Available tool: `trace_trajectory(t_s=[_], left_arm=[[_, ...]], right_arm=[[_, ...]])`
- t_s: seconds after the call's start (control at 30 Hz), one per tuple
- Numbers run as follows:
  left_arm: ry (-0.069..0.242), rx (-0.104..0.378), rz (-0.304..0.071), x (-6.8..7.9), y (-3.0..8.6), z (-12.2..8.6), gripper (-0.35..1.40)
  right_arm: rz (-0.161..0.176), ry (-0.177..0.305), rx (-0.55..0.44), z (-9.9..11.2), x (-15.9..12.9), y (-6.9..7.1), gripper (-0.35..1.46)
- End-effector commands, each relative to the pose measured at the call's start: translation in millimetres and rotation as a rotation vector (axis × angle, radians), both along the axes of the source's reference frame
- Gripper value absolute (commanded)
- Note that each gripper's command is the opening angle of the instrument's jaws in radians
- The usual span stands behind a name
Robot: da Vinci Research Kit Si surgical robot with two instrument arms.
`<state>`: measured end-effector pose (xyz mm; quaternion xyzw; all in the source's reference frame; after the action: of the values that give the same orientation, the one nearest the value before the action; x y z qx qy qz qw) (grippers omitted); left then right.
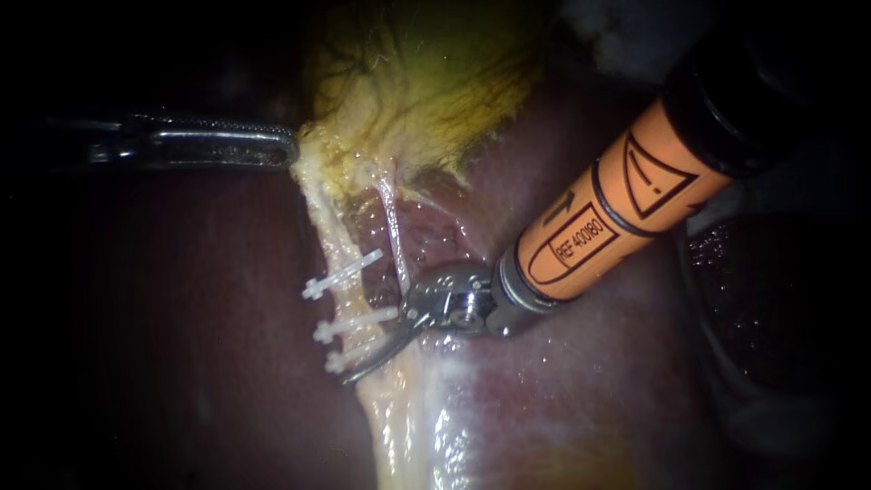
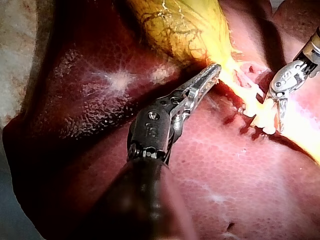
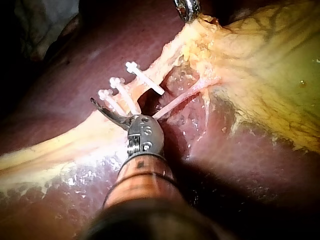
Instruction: Go to the cutting position left tube
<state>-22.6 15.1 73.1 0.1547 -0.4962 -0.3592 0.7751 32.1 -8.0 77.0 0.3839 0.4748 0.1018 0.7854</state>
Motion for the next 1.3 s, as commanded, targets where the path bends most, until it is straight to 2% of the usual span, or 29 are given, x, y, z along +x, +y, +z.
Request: trace_trajectory(t_s=[0.03,0.33,0.67,0.77,0.93,1.1,1.2,1.3], left_arm=[[0.000,0.000,0.000,0.0,0.0,0.0,-0.35],[0.000,0.000,0.000,0.0,0.0,0.0,-0.35],[0.000,0.000,0.000,0.0,0.0,0.0,-0.35],[0.000,0.000,0.000,0.0,0.0,0.0,-0.35],[0.000,0.000,0.000,0.0,0.0,0.0,-0.35],[0.000,0.000,0.000,0.0,0.0,0.1,-0.35],[0.000,0.000,0.000,0.0,0.0,0.1,-0.35],[0.000,0.000,0.000,0.0,0.0,0.1,-0.35]], right_arm=[[0.001,0.000,-0.001,0.0,0.0,0.0,1.27],[0.003,0.000,0.003,0.0,-1.1,0.7,1.27],[0.035,-0.012,0.016,-0.3,-3.4,4.0,1.27],[0.032,-0.012,0.022,-0.1,-3.7,4.8,1.27],[0.000,0.004,0.042,0.5,-3.7,5.0,1.26],[-0.032,0.078,0.097,0.6,-3.1,5.1,1.26],[-0.079,0.122,0.129,0.6,-2.2,5.2,1.26],[-0.093,0.159,0.154,0.8,-1.3,5.3,1.26]])
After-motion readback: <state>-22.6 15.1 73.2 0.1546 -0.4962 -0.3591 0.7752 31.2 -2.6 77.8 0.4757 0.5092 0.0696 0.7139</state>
